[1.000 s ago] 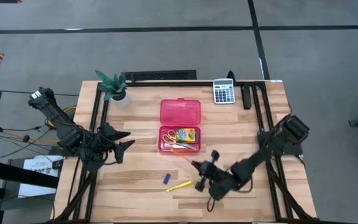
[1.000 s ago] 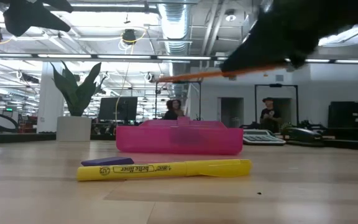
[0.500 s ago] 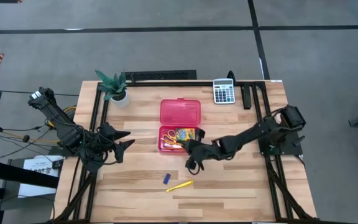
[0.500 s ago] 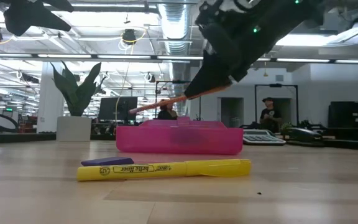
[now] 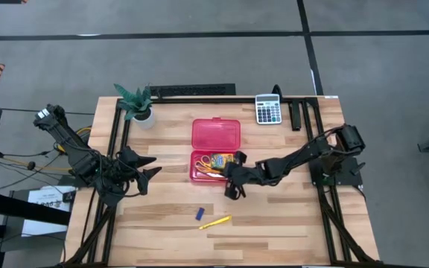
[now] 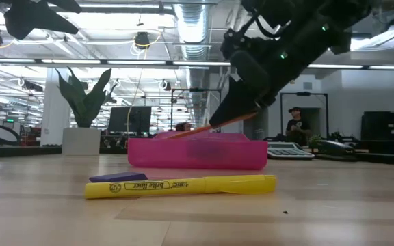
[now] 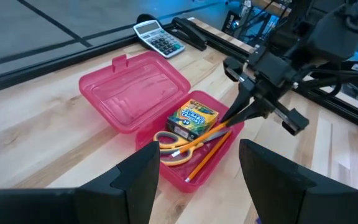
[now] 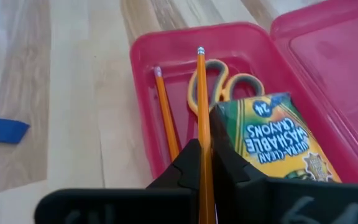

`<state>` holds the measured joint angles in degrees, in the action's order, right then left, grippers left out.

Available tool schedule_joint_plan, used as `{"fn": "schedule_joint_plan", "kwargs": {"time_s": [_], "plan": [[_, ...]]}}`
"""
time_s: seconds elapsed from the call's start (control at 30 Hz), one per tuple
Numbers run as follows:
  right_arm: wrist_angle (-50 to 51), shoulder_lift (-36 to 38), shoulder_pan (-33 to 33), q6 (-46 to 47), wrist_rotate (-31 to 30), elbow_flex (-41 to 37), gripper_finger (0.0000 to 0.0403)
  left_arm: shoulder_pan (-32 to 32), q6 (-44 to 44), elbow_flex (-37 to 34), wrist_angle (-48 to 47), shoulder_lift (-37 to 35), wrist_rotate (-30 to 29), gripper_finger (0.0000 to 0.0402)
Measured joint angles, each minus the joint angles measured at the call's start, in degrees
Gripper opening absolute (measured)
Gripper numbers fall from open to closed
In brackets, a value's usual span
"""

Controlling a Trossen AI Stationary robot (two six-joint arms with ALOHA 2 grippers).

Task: Pack school essentials
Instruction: Put the pencil into the supply box, then put the pen into the supply box

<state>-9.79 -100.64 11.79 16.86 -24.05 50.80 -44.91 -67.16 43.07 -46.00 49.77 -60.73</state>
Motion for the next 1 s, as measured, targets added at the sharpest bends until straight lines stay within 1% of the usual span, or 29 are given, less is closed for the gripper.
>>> {"fn": "schedule_joint_plan", "kwargs": {"time_s": [0.2,0.4,0.5,0.63,1.0], "plan": [[-5.56,0.0,-0.31,-0.12,0.0,-2.63,0.003,0.0,-0.03,0.0,-0.01,0.01,-1.23,0.0208],[-5.87,0.0,-1.06,-0.67,-0.02,-2.79,0.0031,0.0,-0.03,0.0,-0.02,0.0,-1.88,0.0208],[-5.85,0.0,-1.51,-0.7,-0.02,-2.79,0.0038,0.0,-0.02,0.0,-0.02,0.01,-1.96,0.0208],[-5.85,0.0,-1.53,-0.81,-0.02,-2.81,0.0059,0.0,-0.04,0.0,0.0,0.01,-2.08,0.0208],[-6.53,0.35,-1.4,0.2,0.32,-2.79,0.0135,0.0,-0.04,0.0,-0.02,-0.01,-2.08,0.0208]]}}
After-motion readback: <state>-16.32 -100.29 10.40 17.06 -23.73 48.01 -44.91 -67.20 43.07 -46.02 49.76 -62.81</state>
